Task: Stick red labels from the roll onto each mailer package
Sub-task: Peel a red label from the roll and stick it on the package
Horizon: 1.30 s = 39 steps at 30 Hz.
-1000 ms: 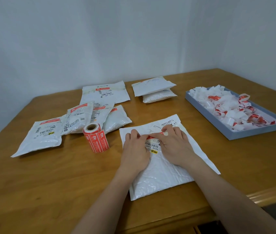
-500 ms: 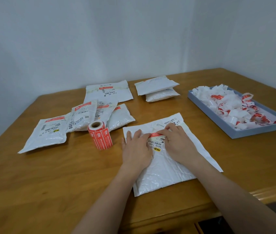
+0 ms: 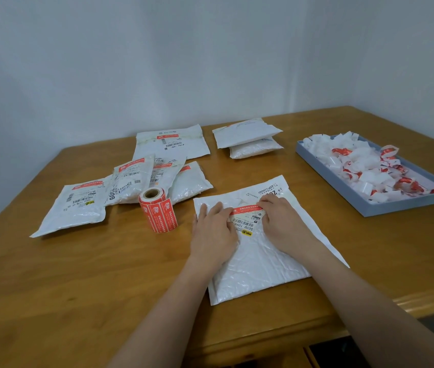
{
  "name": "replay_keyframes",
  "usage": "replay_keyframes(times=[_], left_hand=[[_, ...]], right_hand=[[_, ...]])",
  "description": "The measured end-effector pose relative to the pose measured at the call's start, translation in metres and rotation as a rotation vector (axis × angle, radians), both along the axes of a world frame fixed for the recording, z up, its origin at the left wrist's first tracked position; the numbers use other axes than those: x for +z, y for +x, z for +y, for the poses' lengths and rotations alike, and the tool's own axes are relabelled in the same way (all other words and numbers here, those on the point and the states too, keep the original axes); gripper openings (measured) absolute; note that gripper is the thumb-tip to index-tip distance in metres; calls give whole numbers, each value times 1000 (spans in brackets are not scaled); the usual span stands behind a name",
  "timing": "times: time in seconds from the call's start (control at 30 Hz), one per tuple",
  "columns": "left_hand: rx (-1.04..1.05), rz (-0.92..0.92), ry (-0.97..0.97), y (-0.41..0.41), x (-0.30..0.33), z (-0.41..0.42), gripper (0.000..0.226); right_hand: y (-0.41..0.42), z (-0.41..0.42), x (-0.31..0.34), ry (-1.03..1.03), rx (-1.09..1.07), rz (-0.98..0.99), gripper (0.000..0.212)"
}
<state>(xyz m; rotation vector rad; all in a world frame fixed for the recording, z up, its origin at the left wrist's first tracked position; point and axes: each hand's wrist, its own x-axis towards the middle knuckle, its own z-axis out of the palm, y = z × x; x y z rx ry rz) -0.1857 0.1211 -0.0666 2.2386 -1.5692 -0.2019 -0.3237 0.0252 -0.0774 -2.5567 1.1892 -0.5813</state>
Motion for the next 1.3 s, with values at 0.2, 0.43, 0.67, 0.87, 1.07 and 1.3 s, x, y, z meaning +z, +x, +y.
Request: replay_keyframes(times=[0.2,0.43,0.67,0.87,1.07,1.3], left_hand=[[32,-17,-27,-2,-2,0,44],[14,-104,-130,-1,-4,-1,41],[-13,-46,-123,-3,1,1,24],[-26,-49,-185,-4,3,2,10],[-24,47,-245,-1,-1,6,15],[-123,40,-212,0,-1,8,38]], right_hand=[[-1,2,-2,-13,-20,-26,38],[-3,5,-2,-36,-32,-81,38],[-3,6,0,-28,-31,-92,28],[-2,5,1,10,-39,-99,15],[-6,6,-5,-33,12,-161,28],[-10,12,-2,-137,152,-1,48]])
